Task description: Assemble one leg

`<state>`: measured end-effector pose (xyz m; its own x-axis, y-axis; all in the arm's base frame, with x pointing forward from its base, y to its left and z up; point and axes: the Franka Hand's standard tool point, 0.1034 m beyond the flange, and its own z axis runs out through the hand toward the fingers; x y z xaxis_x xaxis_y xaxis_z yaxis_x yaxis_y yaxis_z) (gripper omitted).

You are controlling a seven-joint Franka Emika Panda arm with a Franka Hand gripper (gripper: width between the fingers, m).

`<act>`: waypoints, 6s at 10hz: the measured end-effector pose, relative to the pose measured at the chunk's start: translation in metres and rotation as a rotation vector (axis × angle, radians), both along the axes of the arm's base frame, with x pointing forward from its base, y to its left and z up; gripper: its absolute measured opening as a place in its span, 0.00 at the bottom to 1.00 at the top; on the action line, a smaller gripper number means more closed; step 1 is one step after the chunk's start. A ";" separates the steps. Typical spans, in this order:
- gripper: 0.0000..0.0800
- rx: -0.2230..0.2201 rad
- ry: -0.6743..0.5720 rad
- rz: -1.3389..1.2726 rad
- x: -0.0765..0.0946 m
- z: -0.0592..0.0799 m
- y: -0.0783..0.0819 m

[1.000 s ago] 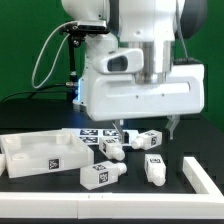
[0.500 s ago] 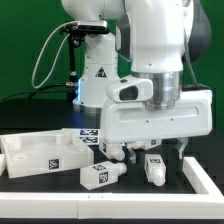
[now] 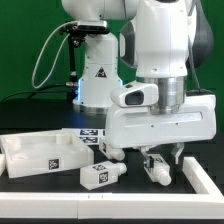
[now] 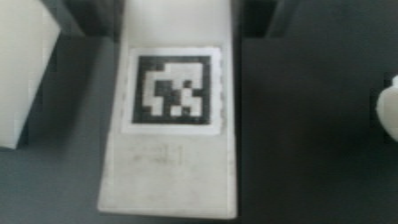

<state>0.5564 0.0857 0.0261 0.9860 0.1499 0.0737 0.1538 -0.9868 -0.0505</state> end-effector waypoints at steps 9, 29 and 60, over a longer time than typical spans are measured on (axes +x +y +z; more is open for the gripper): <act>0.35 0.004 0.047 -0.087 -0.030 0.059 0.028; 0.81 0.003 -0.026 0.088 -0.062 0.064 -0.023; 0.36 -0.032 0.078 0.108 -0.158 -0.015 -0.112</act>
Offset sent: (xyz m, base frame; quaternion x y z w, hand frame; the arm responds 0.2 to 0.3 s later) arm 0.0000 0.0000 0.0000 0.0000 0.0000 0.0000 1.0000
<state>0.3986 -0.0262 0.0113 0.9666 0.2562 -0.0089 0.2558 -0.9661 -0.0353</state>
